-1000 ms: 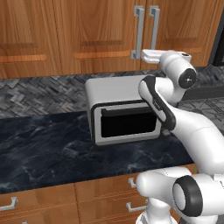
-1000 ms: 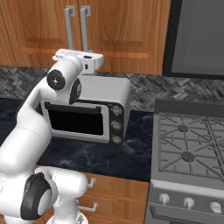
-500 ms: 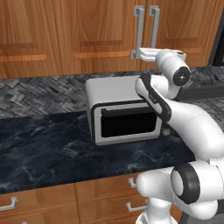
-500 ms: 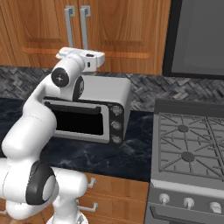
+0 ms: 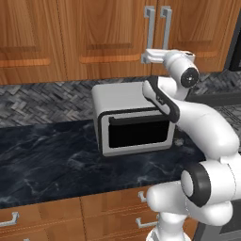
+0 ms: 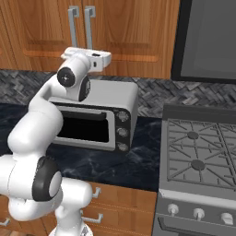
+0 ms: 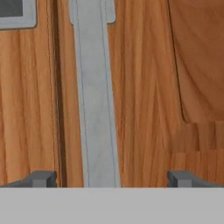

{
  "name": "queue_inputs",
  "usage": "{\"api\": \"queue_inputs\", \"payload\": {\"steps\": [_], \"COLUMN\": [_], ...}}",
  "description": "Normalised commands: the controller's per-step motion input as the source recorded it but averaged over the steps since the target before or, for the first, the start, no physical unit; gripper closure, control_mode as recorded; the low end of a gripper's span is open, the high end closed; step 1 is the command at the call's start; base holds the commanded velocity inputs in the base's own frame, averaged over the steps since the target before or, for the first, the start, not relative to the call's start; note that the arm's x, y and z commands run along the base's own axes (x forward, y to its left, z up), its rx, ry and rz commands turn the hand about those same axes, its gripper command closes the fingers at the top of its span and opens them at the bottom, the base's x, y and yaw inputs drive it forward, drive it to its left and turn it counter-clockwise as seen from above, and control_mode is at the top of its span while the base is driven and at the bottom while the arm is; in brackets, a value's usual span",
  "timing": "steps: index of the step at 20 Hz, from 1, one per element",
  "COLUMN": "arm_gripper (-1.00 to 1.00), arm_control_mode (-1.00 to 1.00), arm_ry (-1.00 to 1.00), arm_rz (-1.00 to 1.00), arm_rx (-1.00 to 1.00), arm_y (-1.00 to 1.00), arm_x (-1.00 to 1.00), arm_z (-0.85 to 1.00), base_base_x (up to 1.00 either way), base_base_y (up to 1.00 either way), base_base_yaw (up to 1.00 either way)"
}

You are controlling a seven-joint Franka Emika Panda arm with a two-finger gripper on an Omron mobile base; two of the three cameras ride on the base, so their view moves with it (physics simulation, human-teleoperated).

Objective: Get the candle and the liquor from the cabinet and move them to the dining counter.

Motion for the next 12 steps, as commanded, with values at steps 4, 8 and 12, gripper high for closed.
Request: {"api": "queue_inputs", "payload": {"steps": [4,8,12], "arm_gripper": [-1.0,-1.0,-1.0], "arm_control_mode": [-1.0,-1.0,-1.0], "arm_ry": [0.0,0.03,0.08], "arm_rz": [0.0,0.0,0.0], "arm_rx": [-0.02,0.0,0.0], "arm_y": [0.18,0.14,0.01], "arm_x": [0.39,0.54,0.58], "arm_z": [0.0,0.0,0.0], "base_base_x": [0.0,0.0,0.0], "base_base_y": [0.0,0.0,0.0], "base_base_yaw": [0.0,0.0,0.0]}}
